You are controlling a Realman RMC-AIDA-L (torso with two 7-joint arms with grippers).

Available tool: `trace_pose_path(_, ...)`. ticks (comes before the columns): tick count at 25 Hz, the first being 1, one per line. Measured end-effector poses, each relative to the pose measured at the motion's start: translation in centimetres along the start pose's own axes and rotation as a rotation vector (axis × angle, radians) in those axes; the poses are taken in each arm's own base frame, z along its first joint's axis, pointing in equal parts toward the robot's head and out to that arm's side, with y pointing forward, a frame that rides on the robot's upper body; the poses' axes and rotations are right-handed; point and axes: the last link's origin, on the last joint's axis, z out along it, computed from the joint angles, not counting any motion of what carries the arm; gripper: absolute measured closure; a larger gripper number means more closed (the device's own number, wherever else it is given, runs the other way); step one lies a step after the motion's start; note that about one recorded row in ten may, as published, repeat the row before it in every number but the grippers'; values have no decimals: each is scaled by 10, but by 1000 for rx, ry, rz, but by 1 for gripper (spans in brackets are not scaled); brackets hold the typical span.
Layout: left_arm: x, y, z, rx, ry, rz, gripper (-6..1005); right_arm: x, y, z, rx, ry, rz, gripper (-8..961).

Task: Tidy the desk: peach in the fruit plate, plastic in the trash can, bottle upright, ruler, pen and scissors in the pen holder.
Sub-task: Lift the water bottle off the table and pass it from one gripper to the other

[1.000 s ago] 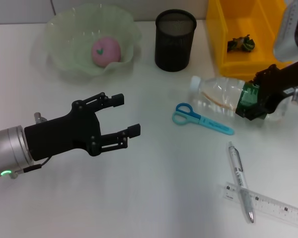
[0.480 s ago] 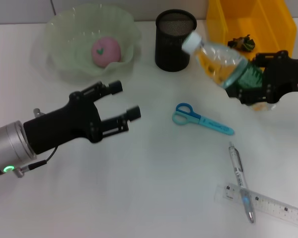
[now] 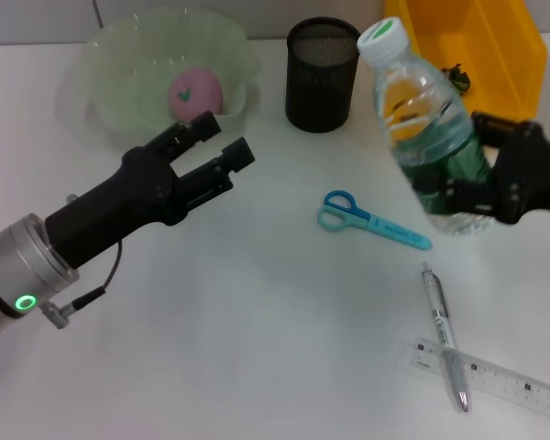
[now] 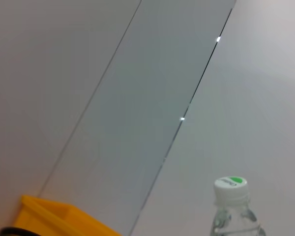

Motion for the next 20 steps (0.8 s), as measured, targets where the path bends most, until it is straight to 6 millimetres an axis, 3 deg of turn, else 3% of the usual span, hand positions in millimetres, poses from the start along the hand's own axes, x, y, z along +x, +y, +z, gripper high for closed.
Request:
trace_pose_path(4, -2, 2, 2, -10, 0, -28, 314, 15, 13, 10, -36, -52, 39, 189)
trace_pose_path(20, -4, 12, 15, -80, 7, -160, 322, 38, 37, 58, -134, -74, 115, 189)
